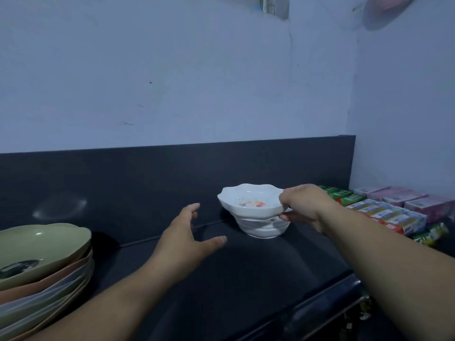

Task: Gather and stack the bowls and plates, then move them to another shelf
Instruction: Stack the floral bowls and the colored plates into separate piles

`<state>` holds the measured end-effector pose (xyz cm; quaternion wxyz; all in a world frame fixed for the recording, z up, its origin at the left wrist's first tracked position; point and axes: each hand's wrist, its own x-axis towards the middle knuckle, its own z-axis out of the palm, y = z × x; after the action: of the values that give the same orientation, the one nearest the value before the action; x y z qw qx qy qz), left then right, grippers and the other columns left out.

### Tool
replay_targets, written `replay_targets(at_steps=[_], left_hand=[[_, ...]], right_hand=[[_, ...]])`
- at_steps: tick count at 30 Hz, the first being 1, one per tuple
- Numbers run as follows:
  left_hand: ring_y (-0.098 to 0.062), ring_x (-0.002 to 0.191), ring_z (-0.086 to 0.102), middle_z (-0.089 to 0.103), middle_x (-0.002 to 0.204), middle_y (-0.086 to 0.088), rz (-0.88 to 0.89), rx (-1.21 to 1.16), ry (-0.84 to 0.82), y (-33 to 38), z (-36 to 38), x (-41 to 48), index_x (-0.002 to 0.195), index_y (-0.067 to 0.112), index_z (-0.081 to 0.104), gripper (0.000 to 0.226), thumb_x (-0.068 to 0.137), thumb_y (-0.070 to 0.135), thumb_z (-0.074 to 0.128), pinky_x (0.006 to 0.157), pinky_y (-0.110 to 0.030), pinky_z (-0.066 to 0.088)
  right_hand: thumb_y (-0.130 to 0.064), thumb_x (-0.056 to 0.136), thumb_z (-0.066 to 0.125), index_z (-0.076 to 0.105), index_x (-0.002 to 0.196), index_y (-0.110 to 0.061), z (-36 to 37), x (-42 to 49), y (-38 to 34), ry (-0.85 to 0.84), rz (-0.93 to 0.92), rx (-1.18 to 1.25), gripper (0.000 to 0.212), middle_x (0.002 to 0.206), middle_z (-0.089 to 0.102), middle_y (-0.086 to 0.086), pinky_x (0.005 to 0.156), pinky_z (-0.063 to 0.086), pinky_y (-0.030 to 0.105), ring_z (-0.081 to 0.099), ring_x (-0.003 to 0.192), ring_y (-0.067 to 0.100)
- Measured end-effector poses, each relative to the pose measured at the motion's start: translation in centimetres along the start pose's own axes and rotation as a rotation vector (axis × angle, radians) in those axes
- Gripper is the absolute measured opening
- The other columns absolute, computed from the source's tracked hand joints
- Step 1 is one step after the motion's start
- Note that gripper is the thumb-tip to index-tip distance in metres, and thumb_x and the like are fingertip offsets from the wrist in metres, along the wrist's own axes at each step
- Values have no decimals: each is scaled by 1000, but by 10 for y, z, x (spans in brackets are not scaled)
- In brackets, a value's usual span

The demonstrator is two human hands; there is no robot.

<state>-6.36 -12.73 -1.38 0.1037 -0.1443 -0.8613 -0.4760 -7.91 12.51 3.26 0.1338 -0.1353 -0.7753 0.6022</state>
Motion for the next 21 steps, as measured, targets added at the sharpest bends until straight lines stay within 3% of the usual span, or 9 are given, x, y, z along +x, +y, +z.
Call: replay_targets(at_steps=[5, 9, 11, 15, 18, 21], left_hand=[[-8, 128, 42, 38, 146, 13, -12, 35, -29, -4, 15, 20, 144, 38, 27, 90, 71, 43, 79, 100, -28, 42], [-7, 128, 43, 37, 146, 12, -16, 55, -44, -7, 24, 33, 143, 38, 28, 88, 71, 43, 79, 102, -32, 44], [-7, 128, 43, 37, 146, 11, -7, 63, -55, -7, 30, 38, 143, 36, 29, 86, 72, 42, 78, 102, -29, 42], [-8, 124, 46, 39, 145, 11, 14, 95, -64, -3, 43, 46, 142, 31, 32, 82, 74, 41, 77, 100, -25, 41], [-8, 123, 47, 40, 143, 12, 18, 97, -77, 1, 51, 51, 142, 31, 33, 80, 75, 42, 76, 99, -28, 42], [-9, 125, 45, 39, 144, 11, 22, 101, -87, 5, 58, 56, 142, 30, 33, 80, 75, 42, 75, 100, -29, 42]], right_hand=[[2, 84, 61, 58, 83, -8, -8, 38, 21, 43, 31, -106, 10, 82, 60, 13, 74, 58, 37, 62, 69, 24], [1, 77, 53, 57, 76, 0, -10, 51, 27, 39, 84, -144, 5, 73, 52, 13, 78, 58, 43, 61, 58, 27], [-4, 77, 53, 64, 84, 8, -10, 57, 31, 58, 99, -170, 17, 74, 59, 16, 77, 60, 47, 66, 57, 31], [-17, 62, 51, 69, 85, 11, -8, 65, 31, 64, 89, -252, 41, 72, 71, 23, 80, 58, 57, 73, 78, 42], [-22, 57, 47, 69, 88, 9, -4, 68, 30, 70, 69, -325, 49, 78, 73, 24, 79, 59, 54, 73, 79, 40], [-21, 67, 52, 69, 88, 6, -3, 66, 28, 60, 88, -377, 38, 76, 73, 20, 77, 61, 45, 72, 75, 35]])
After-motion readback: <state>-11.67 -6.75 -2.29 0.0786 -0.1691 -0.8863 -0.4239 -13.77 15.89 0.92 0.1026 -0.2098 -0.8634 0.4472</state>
